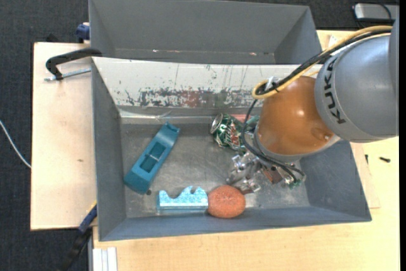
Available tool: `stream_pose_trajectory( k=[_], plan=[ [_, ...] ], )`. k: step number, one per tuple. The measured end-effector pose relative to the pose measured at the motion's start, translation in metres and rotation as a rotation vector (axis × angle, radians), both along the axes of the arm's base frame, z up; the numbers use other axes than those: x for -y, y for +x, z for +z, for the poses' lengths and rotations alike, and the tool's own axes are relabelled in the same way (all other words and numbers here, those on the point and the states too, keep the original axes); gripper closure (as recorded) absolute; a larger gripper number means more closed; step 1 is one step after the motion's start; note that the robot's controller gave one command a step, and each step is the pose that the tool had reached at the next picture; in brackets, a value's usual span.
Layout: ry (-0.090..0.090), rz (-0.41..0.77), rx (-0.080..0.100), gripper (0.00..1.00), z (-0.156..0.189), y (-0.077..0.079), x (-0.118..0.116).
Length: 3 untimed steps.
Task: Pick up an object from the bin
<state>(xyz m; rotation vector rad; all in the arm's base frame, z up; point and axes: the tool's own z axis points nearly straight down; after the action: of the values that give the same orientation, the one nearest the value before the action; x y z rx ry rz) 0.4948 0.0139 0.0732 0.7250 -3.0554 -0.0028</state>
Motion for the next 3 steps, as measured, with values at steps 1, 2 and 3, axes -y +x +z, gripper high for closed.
stream_pose_trajectory(
  k=[1,2,3],
  plan=[
    [0.0,0.0,0.004,0.0,-0.002,0.0,0.001],
    [0.0,-0.001,0.004,0.0,-0.002,0.0,0.001],
    [0.0,0.067,0.001,0.0,0.04,0.002,-0.018]
  ],
)
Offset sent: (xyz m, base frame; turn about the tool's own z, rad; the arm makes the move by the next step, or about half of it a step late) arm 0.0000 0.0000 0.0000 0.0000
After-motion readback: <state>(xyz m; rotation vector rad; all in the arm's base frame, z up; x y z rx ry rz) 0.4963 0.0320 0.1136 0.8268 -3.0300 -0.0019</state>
